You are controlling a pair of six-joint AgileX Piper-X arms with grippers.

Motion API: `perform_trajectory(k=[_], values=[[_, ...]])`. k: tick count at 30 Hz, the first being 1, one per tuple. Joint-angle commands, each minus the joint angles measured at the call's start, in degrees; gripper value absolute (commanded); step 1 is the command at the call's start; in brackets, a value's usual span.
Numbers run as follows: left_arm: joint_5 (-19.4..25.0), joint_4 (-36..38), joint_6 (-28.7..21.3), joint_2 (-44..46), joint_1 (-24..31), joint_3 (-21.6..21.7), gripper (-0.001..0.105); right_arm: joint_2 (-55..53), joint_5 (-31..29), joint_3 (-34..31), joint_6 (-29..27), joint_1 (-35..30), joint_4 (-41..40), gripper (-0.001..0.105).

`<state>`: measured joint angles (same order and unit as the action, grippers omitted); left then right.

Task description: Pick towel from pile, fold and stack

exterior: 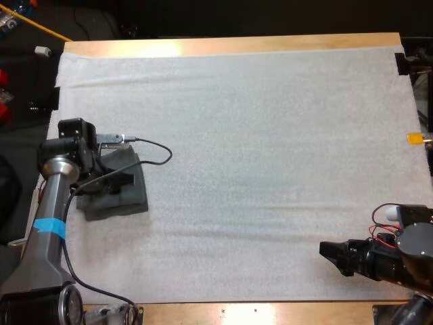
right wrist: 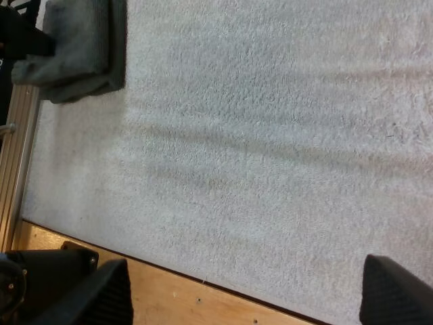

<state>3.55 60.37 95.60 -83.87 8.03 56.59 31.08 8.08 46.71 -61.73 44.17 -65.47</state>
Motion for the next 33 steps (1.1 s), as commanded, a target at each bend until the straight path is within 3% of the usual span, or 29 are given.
perform_trajectory(k=[1, 8, 16, 29, 33], values=[[-0.2, -1.6, 0.6, 0.1, 0.0, -1.0, 0.057, -0.2, -0.2, 0.4, -0.1, 0.0, 0.2, 0.067], [-6.0, -1.6, 2.2, -5.4, 0.0, -3.0, 0.057, -0.2, -0.2, 0.4, -0.1, 0.0, 0.2, 0.067], [-5.9, -0.6, 2.2, -5.7, 0.0, -1.5, 0.057, -0.2, -0.2, 0.4, -0.1, 0.0, 0.2, 0.067], [-6.0, 1.6, 2.2, 11.0, -0.3, 5.5, 0.057, -0.2, -0.6, 0.4, -1.2, 0.0, 4.7, 0.067], [-7.3, 2.7, 2.2, 16.3, -1.2, 5.5, 0.057, -0.2, -6.3, 0.4, -3.4, 0.0, 7.3, 0.067]])
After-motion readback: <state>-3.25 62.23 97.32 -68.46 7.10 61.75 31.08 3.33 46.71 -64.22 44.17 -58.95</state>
